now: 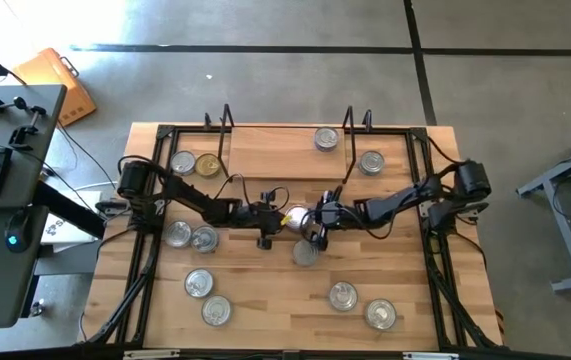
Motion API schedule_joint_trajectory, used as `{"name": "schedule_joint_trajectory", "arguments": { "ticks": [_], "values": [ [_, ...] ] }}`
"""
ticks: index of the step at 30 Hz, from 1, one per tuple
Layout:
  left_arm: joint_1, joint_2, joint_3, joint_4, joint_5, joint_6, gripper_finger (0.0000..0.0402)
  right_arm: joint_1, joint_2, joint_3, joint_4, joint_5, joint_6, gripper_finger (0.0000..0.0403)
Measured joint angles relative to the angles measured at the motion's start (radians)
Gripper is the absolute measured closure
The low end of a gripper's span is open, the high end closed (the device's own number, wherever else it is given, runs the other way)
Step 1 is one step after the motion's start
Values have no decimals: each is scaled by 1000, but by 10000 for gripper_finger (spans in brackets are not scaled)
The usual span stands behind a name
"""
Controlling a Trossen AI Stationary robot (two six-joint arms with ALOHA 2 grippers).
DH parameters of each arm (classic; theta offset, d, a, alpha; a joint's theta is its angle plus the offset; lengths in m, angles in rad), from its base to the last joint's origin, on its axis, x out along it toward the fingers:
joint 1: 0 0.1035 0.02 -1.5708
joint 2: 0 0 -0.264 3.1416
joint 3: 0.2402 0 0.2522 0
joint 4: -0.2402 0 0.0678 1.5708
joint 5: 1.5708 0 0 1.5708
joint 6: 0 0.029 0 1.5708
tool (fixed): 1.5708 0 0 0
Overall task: Stack canned seafood by type on shelf
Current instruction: Put the green tuna can on the shelf
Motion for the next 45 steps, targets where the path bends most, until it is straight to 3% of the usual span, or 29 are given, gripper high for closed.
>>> {"name": "schedule_joint_trajectory", "arguments": {
  "ticks": [16,24,34,40,45],
  "values": [
    [-29,-5,-1,5,19,-50,306,0,-21,156,-23,11,-53,41],
    [-71,-10,3,1,8,-53,306,-2,-4,164,-48,12,-63,42],
    [-109,-61,6,-276,-111,-176,306,2,36,163,-76,44,-89,43],
    [-105,-80,-2,-159,-67,-75,311,66,-91,163,-249,210,-81,76],
    [-78,-69,0,63,7,79,311,194,-181,161,-459,390,91,98]
  ]
}}
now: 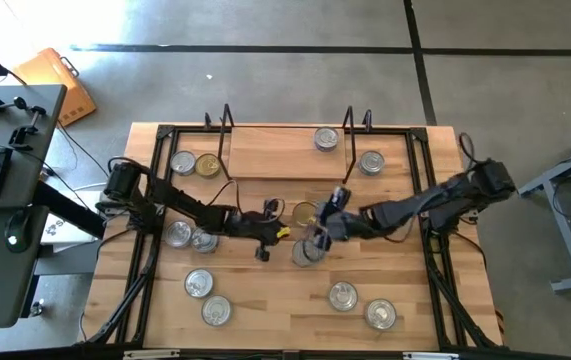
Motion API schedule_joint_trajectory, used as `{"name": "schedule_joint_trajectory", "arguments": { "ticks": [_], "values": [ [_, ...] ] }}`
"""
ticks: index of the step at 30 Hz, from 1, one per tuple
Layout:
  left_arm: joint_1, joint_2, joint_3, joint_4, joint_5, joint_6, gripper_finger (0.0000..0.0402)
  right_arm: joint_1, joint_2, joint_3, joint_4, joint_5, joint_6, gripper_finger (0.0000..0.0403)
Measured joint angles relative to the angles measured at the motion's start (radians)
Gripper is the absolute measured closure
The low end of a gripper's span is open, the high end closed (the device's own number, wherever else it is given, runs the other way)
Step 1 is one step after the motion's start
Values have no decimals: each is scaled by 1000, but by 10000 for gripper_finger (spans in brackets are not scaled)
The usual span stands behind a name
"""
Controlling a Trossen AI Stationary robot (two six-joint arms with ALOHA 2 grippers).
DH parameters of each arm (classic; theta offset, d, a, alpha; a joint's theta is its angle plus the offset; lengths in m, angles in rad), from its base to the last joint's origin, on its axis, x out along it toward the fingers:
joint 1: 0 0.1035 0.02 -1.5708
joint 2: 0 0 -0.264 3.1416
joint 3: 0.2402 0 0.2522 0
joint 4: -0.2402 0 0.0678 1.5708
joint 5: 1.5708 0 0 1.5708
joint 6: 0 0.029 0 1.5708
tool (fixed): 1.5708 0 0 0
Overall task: Stack canned seafood by type on shelf
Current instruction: Put the green tuna can on the shelf
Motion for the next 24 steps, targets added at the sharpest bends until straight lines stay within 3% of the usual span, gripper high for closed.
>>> {"name": "schedule_joint_trajectory", "arguments": {
  "ticks": [5,11,19,24],
  "values": [
    [67,20,6,130,126,106,300,150,2,-1,-72,171,200,104],
    [149,60,75,32,229,137,255,257,41,-1,-72,325,316,105],
    [174,131,144,-106,328,312,232,264,44,-1,-71,355,320,105],
    [169,183,172,-80,268,343,254,250,44,-1,-71,356,320,105]
  ]
}}
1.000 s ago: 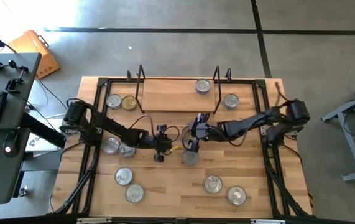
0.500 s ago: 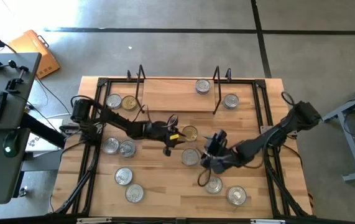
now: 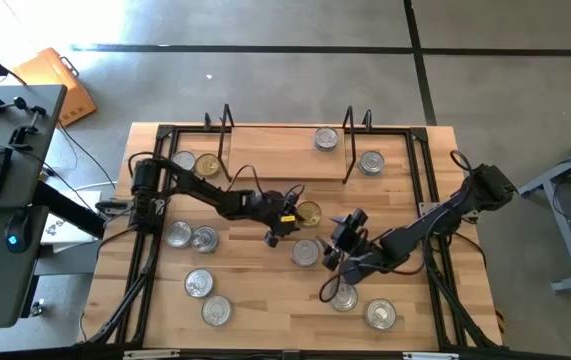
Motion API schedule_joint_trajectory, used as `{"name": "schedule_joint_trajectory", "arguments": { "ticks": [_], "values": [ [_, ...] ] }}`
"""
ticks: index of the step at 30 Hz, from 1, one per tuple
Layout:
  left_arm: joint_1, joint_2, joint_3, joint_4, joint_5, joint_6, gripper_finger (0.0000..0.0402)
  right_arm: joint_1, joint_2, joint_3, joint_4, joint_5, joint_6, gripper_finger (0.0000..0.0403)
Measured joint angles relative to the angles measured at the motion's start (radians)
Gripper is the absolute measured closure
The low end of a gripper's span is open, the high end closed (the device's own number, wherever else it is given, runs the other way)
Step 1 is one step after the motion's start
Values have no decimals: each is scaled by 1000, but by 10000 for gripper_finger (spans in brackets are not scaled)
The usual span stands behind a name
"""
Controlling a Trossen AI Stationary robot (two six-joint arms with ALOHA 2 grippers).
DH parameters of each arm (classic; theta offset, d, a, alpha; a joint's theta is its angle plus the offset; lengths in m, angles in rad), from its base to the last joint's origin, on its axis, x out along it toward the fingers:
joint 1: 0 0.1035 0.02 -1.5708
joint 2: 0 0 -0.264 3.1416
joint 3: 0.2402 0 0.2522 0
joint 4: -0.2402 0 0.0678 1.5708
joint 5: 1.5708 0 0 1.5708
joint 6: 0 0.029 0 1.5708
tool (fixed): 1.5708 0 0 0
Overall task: Stack canned seafood by type on shelf
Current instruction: Put the green tuna can on the shelf
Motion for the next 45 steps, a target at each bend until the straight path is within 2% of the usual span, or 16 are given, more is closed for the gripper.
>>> {"name": "schedule_joint_trajectory", "arguments": {
  "ticks": [5,8,10,18,25,35,38,41,43,45],
  "values": [
    [-4,10,2,-18,-22,-20,321,-3,0,0,0,0,0,105],
    [-20,9,2,-36,-79,-51,375,-3,0,0,0,0,0,105],
    [-37,9,2,-35,-128,-69,392,-3,0,0,0,0,0,105],
    [-126,-79,-7,-159,-324,-58,399,-3,0,0,-2,0,50,105],
    [-161,-226,-11,-354,-333,-88,402,-1,0,0,-4,0,100,105],
    [-172,-382,-44,-367,-436,-74,401,-7,60,0,3,8,107,105],
    [-116,-422,-43,-366,-412,-55,401,-8,82,0,16,8,118,105],
    [-9,-449,-41,-358,-349,-17,401,-8,100,0,24,13,138,105],
    [78,-453,-40,-341,-282,16,401,-8,107,0,29,16,140,105],
    [168,-440,-35,-322,-171,52,401,-8,114,0,41,20,140,105]
  ]
}}
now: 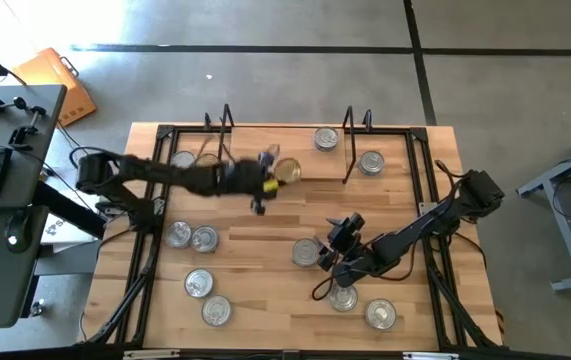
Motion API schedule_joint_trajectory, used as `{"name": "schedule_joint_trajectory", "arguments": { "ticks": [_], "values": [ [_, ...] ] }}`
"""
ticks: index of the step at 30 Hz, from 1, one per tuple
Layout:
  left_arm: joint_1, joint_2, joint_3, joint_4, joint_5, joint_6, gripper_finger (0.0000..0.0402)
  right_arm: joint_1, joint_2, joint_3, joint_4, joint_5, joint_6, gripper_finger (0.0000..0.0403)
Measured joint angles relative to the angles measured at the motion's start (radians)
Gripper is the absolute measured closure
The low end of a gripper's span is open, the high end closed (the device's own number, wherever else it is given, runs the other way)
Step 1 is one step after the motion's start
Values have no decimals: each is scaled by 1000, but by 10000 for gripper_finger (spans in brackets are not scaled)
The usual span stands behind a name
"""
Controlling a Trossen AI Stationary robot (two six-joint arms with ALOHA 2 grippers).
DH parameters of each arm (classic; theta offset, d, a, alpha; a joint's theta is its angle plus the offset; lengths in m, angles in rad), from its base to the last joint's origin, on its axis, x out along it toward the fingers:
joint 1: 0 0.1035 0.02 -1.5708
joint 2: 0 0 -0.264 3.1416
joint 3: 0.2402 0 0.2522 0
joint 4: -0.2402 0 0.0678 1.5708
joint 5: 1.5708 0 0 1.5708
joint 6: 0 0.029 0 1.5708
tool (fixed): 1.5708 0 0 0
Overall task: Stack canned seafood by type on shelf
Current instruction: Put the green tuna can on the shelf, then put the yellow-blue tuna can on the shelf
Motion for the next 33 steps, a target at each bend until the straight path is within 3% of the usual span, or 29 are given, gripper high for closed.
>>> {"name": "schedule_joint_trajectory", "arguments": {
  "ticks": [3,11,16,22,27,33],
  "values": [
    [111,52,54,-12,104,9,401,-2,1,0,1,6,-2,105],
    [266,262,320,-219,140,75,401,-26,1,0,19,6,-15,105],
    [310,341,398,-324,136,121,401,-33,1,0,19,5,-18,105],
    [334,338,400,-362,104,156,397,-33,1,0,19,3,-22,105],
    [335,314,400,-386,110,160,362,-33,1,0,19,2,-29,105],
    [321,256,400,-375,84,11,313,-33,1,0,19,2,-30,105]
  ]
}}
